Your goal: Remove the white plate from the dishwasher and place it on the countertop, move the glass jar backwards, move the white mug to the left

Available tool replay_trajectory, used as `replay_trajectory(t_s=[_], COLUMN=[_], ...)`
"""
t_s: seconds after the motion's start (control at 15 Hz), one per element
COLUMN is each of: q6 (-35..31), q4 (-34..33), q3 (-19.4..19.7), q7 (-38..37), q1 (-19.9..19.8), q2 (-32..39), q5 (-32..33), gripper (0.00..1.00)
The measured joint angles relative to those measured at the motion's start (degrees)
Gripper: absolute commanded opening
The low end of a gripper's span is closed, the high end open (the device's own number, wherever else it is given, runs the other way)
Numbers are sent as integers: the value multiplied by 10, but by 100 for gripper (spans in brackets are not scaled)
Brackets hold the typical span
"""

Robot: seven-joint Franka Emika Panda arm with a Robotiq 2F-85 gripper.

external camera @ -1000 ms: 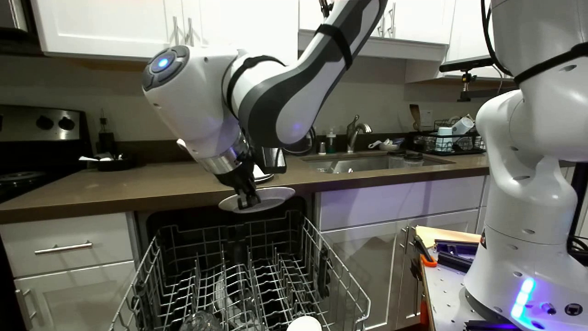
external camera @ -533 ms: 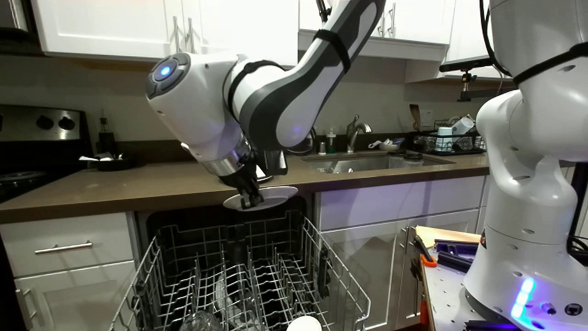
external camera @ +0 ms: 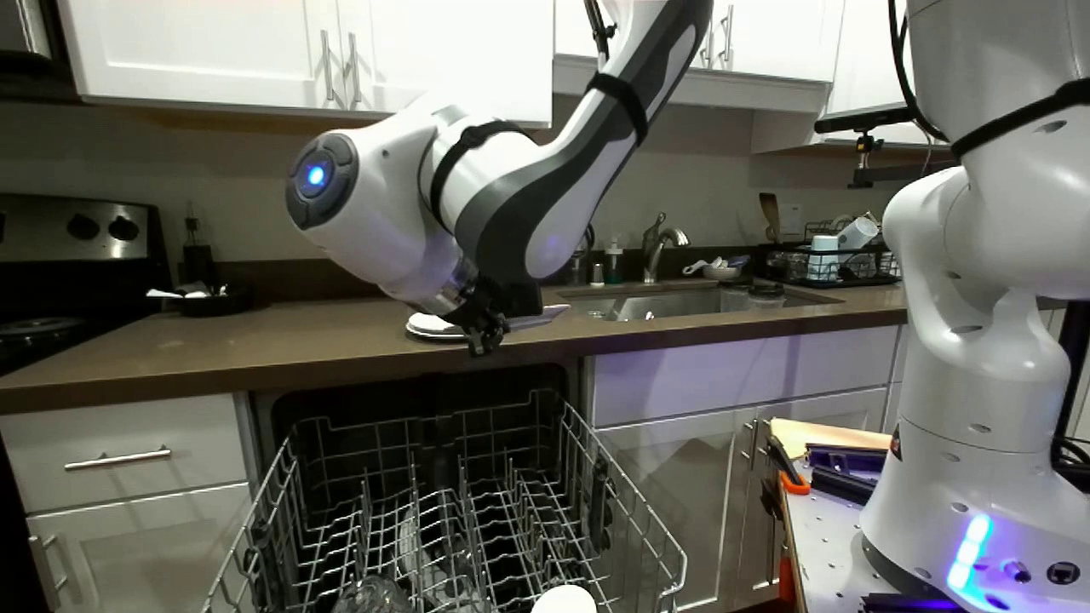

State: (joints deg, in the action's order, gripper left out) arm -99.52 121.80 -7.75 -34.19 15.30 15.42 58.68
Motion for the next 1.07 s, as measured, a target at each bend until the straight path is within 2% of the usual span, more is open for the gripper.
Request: replay_trajectory(t_s=[0.33,0.6,0.73,1.07], q6=[42,39,16,-90], q4=[-2,-4,-4,-4], q3=[7,18,21,33], q7=[-32,-35,-35,-35], q1=[-1,-13,-29,-69], q2=[0,0,0,2], q5=[55,96,109,138], gripper=[3,3,3,3])
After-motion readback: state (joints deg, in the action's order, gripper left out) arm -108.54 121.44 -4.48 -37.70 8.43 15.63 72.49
